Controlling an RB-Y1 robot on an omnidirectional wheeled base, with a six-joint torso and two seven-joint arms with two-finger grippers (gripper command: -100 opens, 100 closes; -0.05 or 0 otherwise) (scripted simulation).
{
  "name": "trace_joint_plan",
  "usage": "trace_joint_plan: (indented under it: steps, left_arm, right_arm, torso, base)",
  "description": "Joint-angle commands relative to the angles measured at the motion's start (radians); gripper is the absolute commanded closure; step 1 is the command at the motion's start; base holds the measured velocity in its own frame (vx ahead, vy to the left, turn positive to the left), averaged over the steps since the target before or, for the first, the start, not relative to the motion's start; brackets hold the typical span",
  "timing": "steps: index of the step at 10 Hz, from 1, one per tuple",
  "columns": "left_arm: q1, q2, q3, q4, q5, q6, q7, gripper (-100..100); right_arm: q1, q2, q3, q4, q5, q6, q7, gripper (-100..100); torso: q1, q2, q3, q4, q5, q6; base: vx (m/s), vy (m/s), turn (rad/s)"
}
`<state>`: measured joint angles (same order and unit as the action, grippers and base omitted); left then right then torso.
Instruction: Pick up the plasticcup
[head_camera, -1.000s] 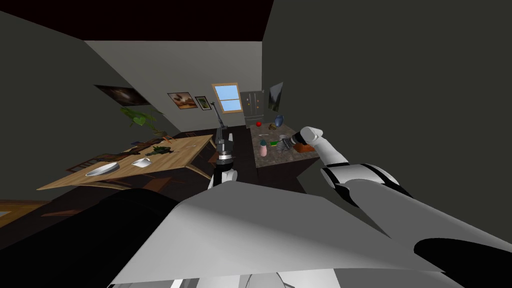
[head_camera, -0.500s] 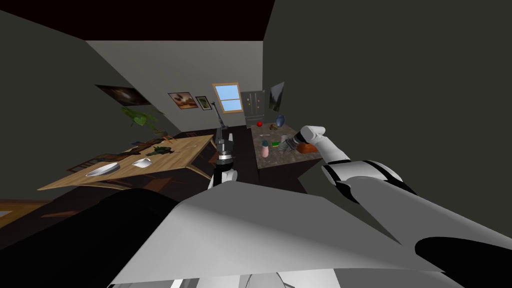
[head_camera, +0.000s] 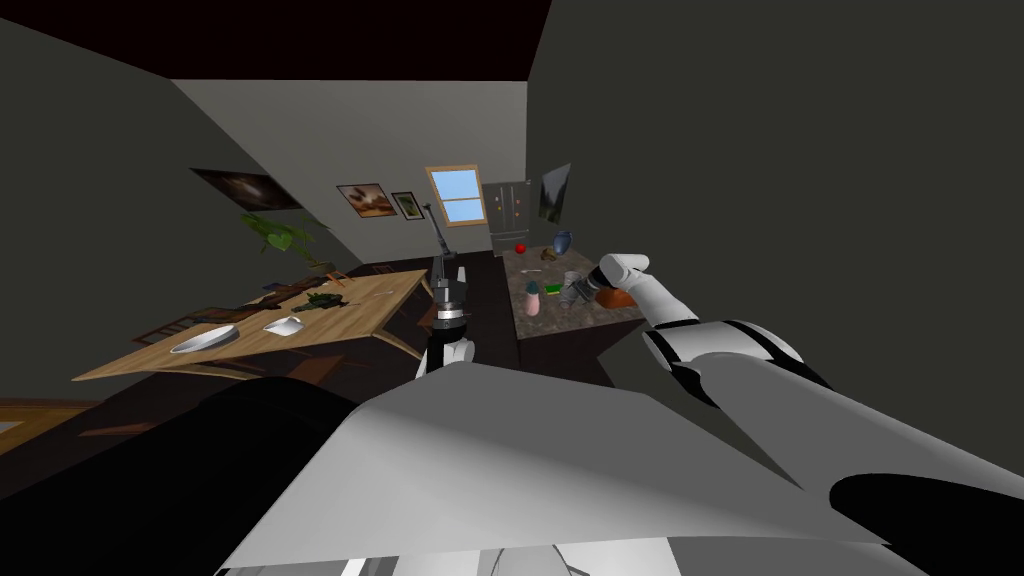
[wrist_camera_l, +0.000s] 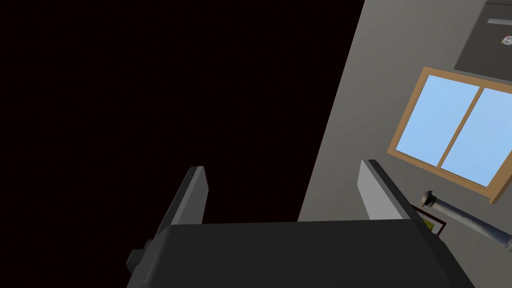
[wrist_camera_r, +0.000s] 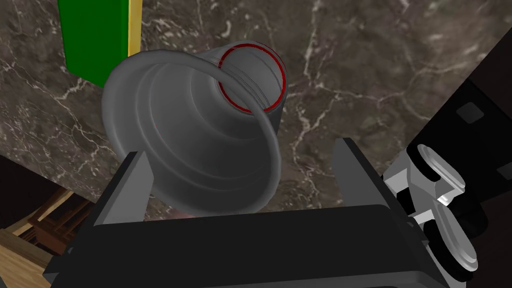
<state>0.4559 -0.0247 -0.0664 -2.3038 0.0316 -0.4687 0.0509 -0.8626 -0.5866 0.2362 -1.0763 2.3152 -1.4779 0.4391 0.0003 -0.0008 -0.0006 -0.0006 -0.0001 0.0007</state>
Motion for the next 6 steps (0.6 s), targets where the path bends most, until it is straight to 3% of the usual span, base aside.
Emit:
trace_joint_plan:
  steps: [1,2,3,6]
  left_arm:
    - [0.000,0.000,0.000,0.000,0.000,0.000,0.000,0]
    - [0.000,0.000,0.000,0.000,0.000,0.000,0.000,0]
    - [0.000,0.000,0.000,0.000,0.000,0.000,0.000,0]
    - [0.000,0.000,0.000,0.000,0.000,0.000,0.000,0]
  right_arm:
    - [0.018,0.002,0.008,0.010,-0.001,0.031,0.010,-100]
    - [0.016,0.000,0.004,-0.001,-0.001,0.017,0.003,-100]
    - [0.018,0.000,0.005,-0.001,-0.001,0.020,0.004,100]
    - [0.018,0.000,0.004,-0.001,-0.001,0.020,0.003,100]
  torso:
    - [0.000,0.000,0.000,0.000,0.000,0.000]
    - [0.000,-0.001,-0.001,0.000,0.000,0.000]
    - [0.000,0.000,0.000,0.000,0.000,0.000]
    - [0.000,0.001,0.000,0.000,0.000,0.000]
  base:
    - [0.040,0.017,0.008]
    - [0.017,0.007,-0.001]
    - [0.000,0.000,0.000]
    - [0.000,0.000,-0.004]
